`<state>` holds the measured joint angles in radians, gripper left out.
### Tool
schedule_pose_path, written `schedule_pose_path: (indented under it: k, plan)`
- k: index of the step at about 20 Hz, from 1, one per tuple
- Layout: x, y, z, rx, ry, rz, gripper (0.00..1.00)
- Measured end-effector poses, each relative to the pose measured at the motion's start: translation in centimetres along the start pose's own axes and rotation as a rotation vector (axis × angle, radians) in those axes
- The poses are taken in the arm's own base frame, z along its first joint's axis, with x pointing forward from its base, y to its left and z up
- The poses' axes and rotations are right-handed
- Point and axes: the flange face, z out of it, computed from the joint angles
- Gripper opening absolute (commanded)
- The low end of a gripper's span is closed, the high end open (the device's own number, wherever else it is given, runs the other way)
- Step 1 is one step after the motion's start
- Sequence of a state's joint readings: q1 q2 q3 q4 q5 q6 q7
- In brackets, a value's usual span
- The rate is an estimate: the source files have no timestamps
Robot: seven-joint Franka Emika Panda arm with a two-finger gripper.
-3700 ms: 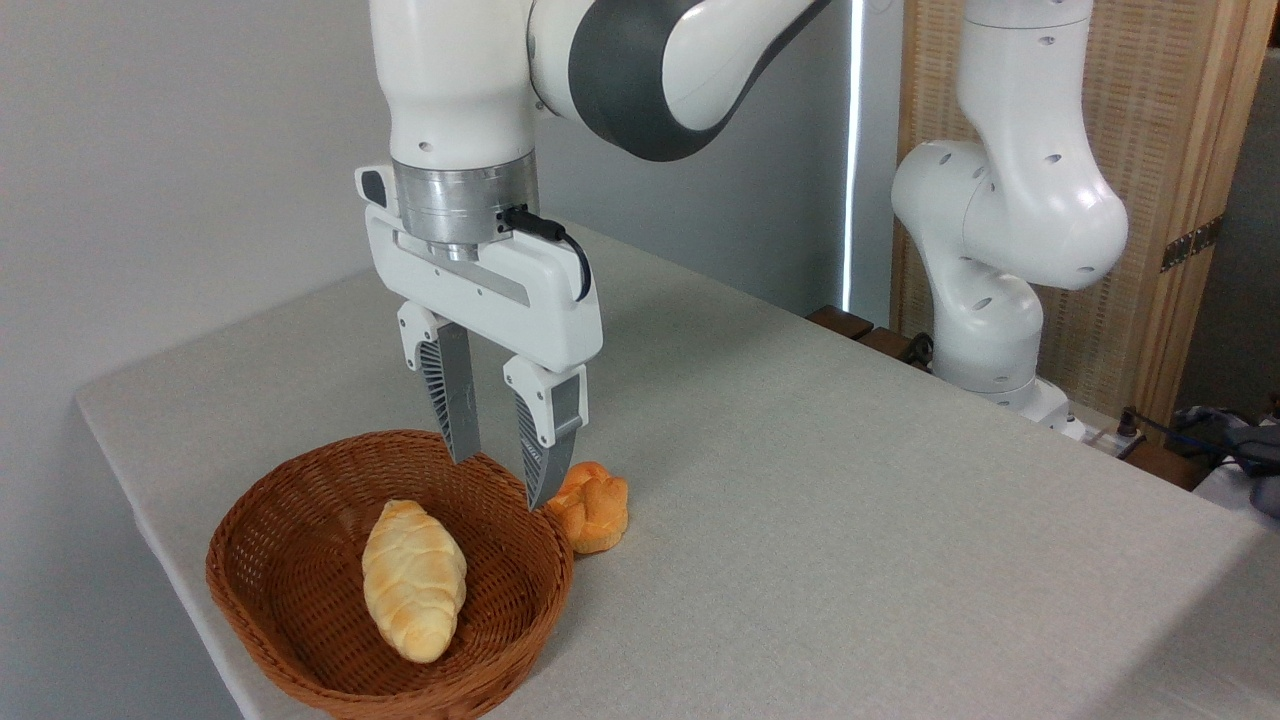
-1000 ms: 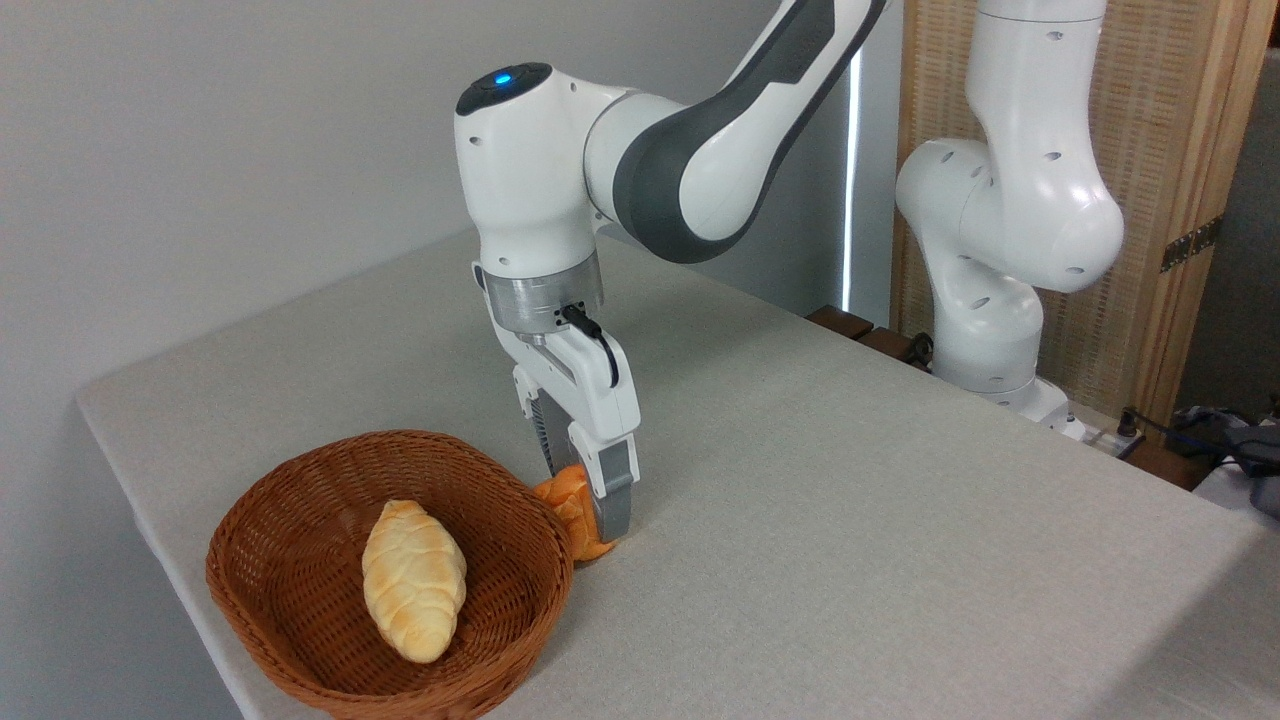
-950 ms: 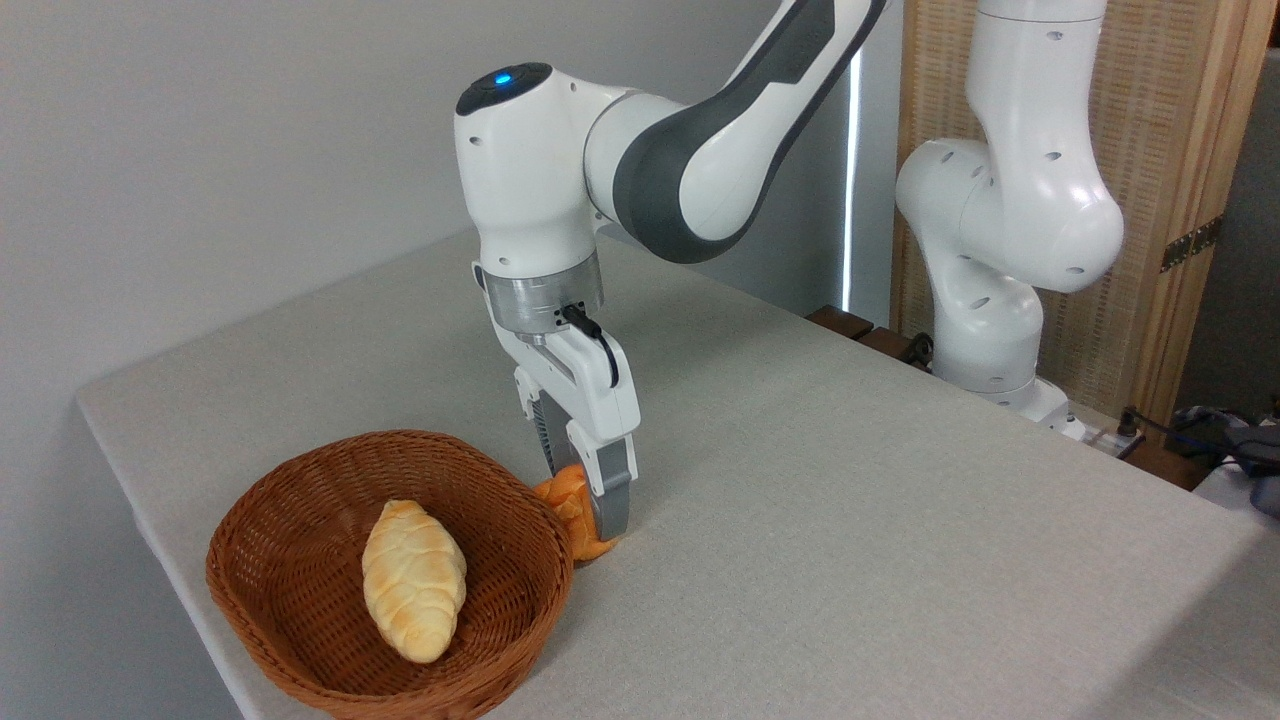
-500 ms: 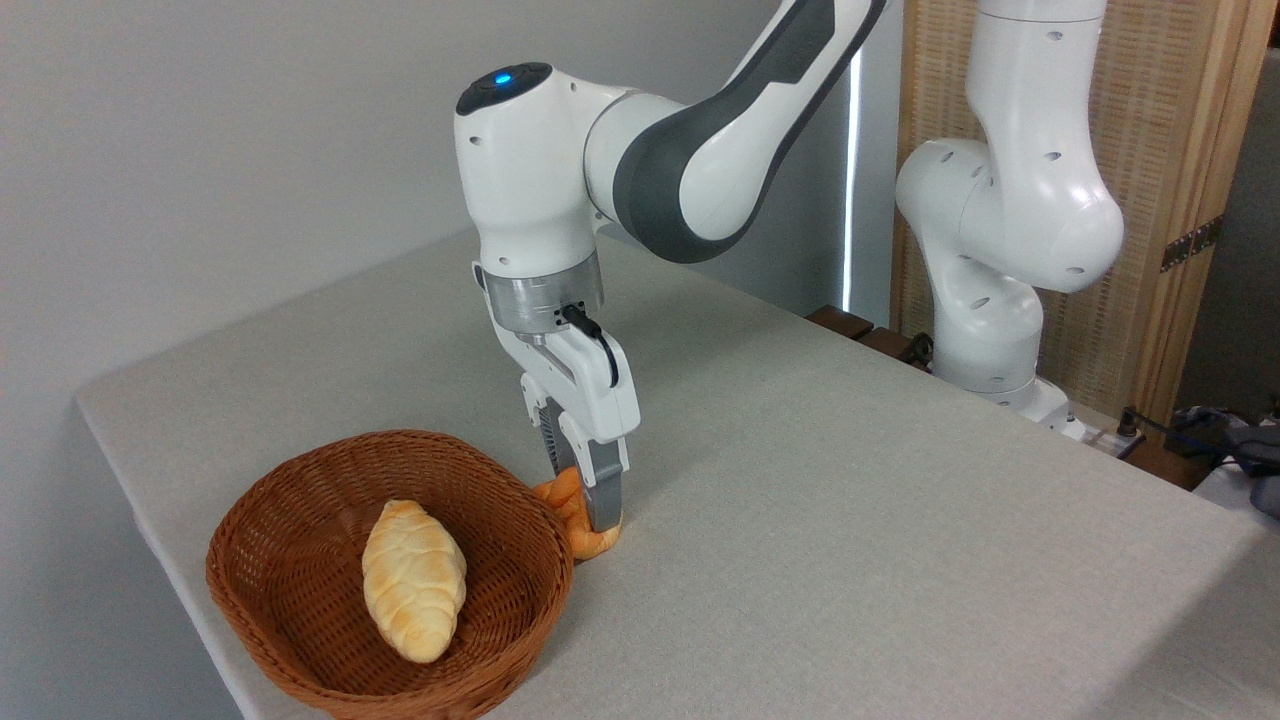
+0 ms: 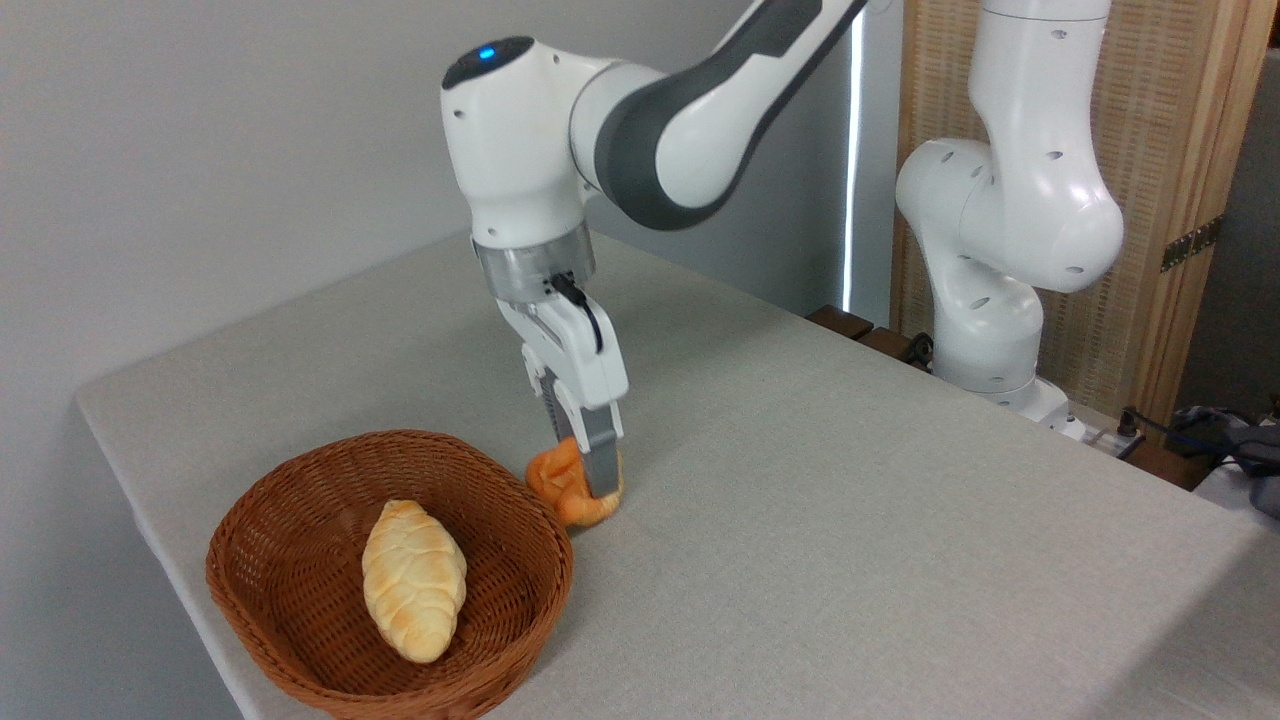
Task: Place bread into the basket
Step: 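Lift the grasped orange roll up off the table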
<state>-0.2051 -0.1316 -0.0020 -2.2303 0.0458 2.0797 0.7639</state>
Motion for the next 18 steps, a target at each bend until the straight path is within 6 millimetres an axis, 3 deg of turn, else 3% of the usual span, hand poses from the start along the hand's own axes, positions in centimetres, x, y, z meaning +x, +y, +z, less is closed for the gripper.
schedule_pose_path:
  k: [8, 11, 18]
  plan:
    - [4.2, 1.5, -6.8, 0.062, 0.111, 0.049, 0.51]
    - [4.7, 1.1, -8.8, 0.073, 0.156, 0.038, 0.51]
    - [4.4, -0.3, -11.3, 0.081, 0.218, -0.001, 0.51]
